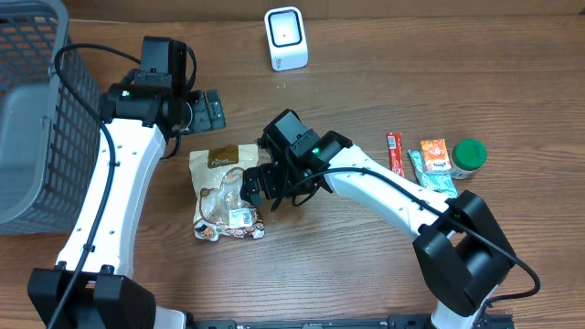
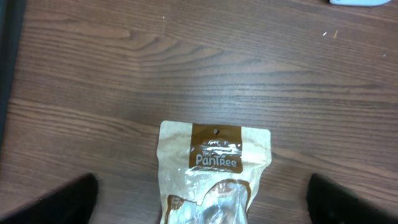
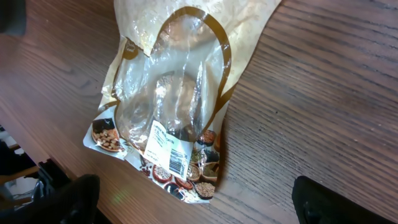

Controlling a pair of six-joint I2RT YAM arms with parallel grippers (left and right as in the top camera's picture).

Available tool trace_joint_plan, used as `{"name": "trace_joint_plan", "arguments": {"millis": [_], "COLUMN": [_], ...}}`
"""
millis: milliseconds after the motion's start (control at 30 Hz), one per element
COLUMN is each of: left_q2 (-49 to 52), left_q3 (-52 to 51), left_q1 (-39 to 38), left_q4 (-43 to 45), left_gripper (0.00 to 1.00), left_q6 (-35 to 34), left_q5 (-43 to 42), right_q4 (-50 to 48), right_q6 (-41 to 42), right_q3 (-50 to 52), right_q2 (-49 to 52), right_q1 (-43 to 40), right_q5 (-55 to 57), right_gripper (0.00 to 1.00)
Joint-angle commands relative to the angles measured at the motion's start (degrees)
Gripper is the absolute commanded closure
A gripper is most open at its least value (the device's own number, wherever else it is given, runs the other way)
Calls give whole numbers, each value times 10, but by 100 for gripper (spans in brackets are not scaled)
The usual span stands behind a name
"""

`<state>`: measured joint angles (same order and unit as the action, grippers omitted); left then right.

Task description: Scan the item barcode

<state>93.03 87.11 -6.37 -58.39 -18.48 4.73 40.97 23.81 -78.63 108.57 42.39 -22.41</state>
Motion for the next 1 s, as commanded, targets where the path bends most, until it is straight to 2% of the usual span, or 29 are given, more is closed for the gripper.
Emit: {"name": "trace_joint_plan", "arguments": {"millis": [0, 67, 100, 133, 300, 600, 700, 833, 967], "left_q2": [4, 5, 5, 5, 6, 26, 33, 34, 34], "left_q3": [10, 6, 0, -7, -89, -252, -278, -291, -292], "left_q1": [-3, -3, -3, -3, -3, -3, -3, -4, -4], "left_q4": [-33, -75, -91, -101, -85, 42, 72, 117, 151], "left_gripper": [59, 85, 92, 94, 93, 91, 89, 88, 93], "left_q6": [-3, -32, -48, -62, -101, -101, -96, -43, 15], "left_q5": [2, 30, 49, 67, 119, 108, 80, 17, -76], "right_q4": [-2, 2, 6, 10, 39, 70, 71, 72, 75], "right_q6": [3, 4, 10, 20, 65, 80, 80, 80, 80], "right_q3": [3, 3, 3, 3, 4, 7, 7, 7, 7], "right_q2": [-21, -21, -21, -21, -21, -21, -21, -21, -21], "right_q1": [-4, -10, -13, -14, -17, -17, -17, -17, -17], "right_q5": [14, 22, 39, 56, 155, 220, 220, 220, 215], "right_gripper": [3, 3, 2, 1, 0, 0, 0, 0, 0]}}
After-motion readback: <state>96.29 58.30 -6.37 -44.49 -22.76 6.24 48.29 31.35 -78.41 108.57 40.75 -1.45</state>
